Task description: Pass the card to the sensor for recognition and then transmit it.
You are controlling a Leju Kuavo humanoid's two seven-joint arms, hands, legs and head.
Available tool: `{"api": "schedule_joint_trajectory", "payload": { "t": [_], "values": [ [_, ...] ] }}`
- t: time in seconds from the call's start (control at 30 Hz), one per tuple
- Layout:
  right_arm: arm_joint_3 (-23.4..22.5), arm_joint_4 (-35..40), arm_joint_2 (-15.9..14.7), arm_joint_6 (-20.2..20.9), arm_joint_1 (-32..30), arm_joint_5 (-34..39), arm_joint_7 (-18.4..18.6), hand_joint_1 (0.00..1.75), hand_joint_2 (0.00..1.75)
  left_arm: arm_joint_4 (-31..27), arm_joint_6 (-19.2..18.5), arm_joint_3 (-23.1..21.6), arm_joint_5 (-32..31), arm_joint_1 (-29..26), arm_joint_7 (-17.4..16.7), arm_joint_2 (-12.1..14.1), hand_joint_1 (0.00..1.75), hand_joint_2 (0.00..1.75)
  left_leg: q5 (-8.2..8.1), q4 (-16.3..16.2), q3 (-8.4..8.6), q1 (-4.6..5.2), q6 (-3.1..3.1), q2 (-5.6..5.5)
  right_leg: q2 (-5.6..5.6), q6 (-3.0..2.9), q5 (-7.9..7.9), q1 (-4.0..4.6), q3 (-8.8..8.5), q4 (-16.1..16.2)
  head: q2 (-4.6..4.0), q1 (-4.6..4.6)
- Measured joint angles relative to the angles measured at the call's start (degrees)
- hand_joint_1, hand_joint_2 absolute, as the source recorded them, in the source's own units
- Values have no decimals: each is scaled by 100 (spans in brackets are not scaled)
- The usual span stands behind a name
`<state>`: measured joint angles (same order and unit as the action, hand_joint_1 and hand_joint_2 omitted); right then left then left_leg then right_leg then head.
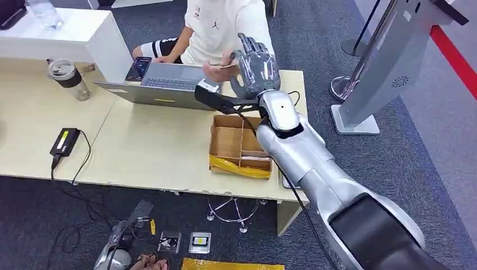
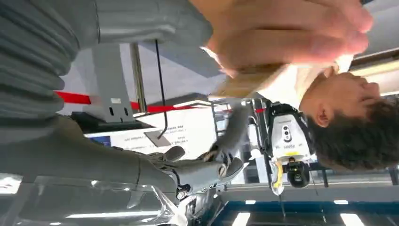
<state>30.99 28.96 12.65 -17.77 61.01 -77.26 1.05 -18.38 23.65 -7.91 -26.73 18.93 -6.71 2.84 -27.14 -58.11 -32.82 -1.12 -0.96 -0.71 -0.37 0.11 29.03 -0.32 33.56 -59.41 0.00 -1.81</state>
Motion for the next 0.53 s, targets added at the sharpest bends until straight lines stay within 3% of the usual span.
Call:
{"api": "schedule_joint_trajectory", "payload": {
  "t": [0.17, 0.33, 0.53],
  "values": [
    [57, -218, -33, -258, -13, 135, 103, 0, 175, 0, 0, 0, 17, -8, 0, -2, 0, 175, 0, 0, -1, 0, 0, 7, 7, 0, 0, 0, 3, 0, 0, 0],
    [38, -306, -111, -597, 0, 411, -62, 0, 175, 0, 11, 0, -42, -10, 0, 0, 0, 175, -1, -1, -1, 1, 0, 13, 10, 0, 0, -1, 6, 0, 0, 0],
    [-172, -304, -286, -1276, 99, 932, -334, 0, 175, 0, 61, 0, -96, -30, 9, 0, 0, 175, -1, -2, 1, 1, 0, 17, 14, 3, -3, -1, 6, 0, 0, 2]
  ]
}}
